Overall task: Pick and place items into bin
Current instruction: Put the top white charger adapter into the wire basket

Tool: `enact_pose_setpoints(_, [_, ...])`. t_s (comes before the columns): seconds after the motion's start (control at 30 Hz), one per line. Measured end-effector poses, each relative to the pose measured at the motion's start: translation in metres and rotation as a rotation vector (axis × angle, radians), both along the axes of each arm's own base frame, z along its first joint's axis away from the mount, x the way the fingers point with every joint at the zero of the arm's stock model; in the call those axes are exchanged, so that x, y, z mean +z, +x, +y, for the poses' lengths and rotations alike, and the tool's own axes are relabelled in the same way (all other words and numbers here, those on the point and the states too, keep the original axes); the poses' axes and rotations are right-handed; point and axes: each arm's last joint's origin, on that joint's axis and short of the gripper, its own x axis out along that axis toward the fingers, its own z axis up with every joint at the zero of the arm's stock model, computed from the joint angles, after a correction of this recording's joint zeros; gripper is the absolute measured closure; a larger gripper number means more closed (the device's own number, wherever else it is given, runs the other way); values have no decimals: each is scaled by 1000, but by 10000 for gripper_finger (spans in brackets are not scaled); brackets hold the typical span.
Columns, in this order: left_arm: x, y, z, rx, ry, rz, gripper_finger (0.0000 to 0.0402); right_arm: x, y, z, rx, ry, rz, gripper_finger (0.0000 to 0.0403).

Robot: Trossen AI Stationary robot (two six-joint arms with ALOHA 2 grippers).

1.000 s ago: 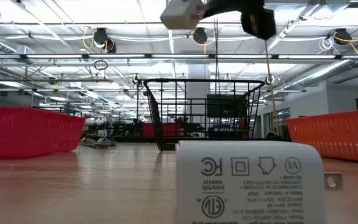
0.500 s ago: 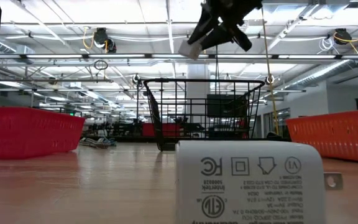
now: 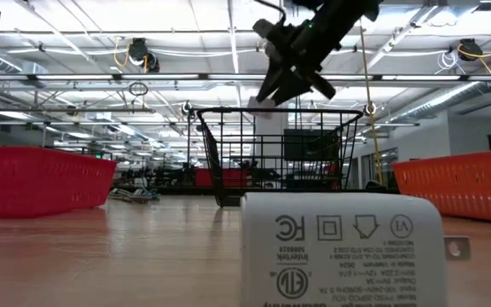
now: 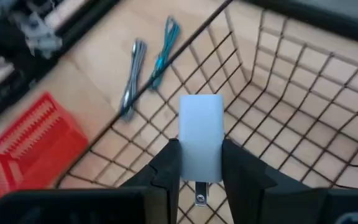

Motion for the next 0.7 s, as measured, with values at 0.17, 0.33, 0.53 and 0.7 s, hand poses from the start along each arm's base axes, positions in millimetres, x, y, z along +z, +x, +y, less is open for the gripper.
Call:
enact_pose_setpoints(0.17, [2,1,0,7,-12,-12,366,-24,11,-10,10,50,55,319])
enact_pose_setpoints(0.33, [2,1,0,12,-16,-16,366,-51,21,-16,51,136,115,319])
enact_pose_setpoints(0.53, [2,1,0,18,-35,-14,366,-75,27,-20,100,208,174,318])
enact_pose_setpoints(0.7, [2,1,1,21,-47,-11,366,-85,29,-24,102,258,186,318])
